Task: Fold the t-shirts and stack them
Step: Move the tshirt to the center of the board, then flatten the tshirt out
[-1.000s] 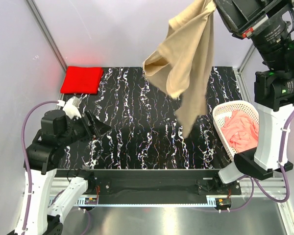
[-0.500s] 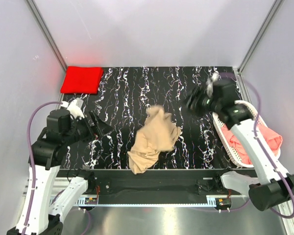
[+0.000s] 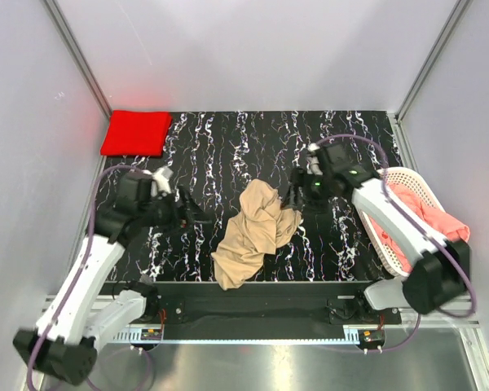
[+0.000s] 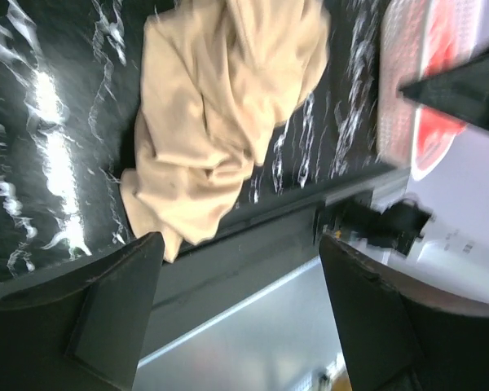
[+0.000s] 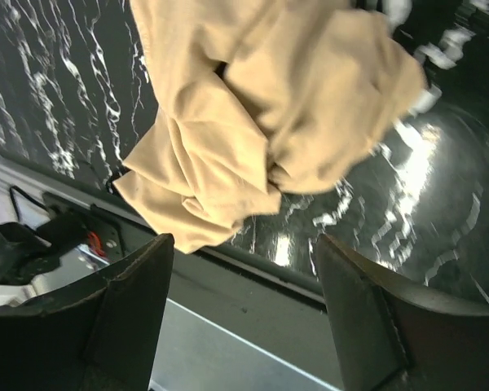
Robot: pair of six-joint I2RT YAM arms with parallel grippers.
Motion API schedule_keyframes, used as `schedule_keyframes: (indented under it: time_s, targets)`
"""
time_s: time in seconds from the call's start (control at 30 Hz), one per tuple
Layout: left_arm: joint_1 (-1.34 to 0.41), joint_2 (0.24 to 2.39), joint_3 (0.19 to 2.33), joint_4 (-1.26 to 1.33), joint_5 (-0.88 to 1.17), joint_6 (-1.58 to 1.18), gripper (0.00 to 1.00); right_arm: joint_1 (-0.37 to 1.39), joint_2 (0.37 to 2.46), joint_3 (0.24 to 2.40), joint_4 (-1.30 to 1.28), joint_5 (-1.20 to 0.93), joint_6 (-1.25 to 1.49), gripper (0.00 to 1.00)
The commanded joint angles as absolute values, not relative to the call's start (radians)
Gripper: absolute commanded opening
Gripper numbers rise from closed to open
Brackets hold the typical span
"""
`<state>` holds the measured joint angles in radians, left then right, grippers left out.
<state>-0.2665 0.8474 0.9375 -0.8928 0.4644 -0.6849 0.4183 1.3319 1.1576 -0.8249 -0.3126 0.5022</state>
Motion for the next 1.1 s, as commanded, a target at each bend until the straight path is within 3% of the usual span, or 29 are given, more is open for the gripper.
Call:
schedule_keyframes:
  time_s: [0.0,0.17,0.47,0.7,0.73,0.8,0.87,0.9,0.93,0.97,1.0,1.07]
  targets:
    - [-0.436,1.015,0.923,-0.779,0.457,-0.719,0.82,0.495,1.487,1.241,-0.759,-0.321,0.433,0.78]
    - [-0.627,1.150,0.915,-0.793,0.244,-0.775,0.81,0.511,1.641,1.336,-0.759,-0.330,0.399,0.75]
    - [-0.638,1.232,0.787,-0.740,0.227,-0.825,0.84,0.561,1.793,1.428,-0.767,-0.296,0.308,0.74]
    - [-0.638,1.330,0.707,-0.592,0.336,-0.850,0.83,0.574,1.862,1.404,-0.721,-0.321,0.296,0.69]
    - [-0.638,1.350,0.700,-0.562,0.344,-0.851,0.77,0.574,1.882,1.408,-0.722,-0.319,0.290,0.67]
    - [-0.637,1.364,0.701,-0.539,0.367,-0.856,0.66,0.574,1.901,1.420,-0.727,-0.328,0.288,0.54]
    - [-0.635,1.361,0.731,-0.548,0.350,-0.847,0.47,0.574,1.898,1.442,-0.735,-0.353,0.304,0.44]
    - [-0.626,1.355,0.748,-0.564,0.335,-0.827,0.39,0.574,1.879,1.446,-0.735,-0.354,0.311,0.31]
    - [-0.618,1.339,0.762,-0.598,0.319,-0.818,0.18,0.574,1.870,1.457,-0.741,-0.356,0.330,0.24]
    - [-0.606,1.330,0.776,-0.618,0.292,-0.805,0.05,0.574,1.861,1.468,-0.747,-0.357,0.336,0.15]
    - [-0.566,1.321,0.811,-0.647,0.273,-0.775,0.00,0.574,1.849,1.486,-0.762,-0.357,0.340,0.00]
    - [-0.510,1.267,0.856,-0.749,0.204,-0.740,0.00,0.574,1.833,1.564,-0.817,-0.338,0.348,0.00]
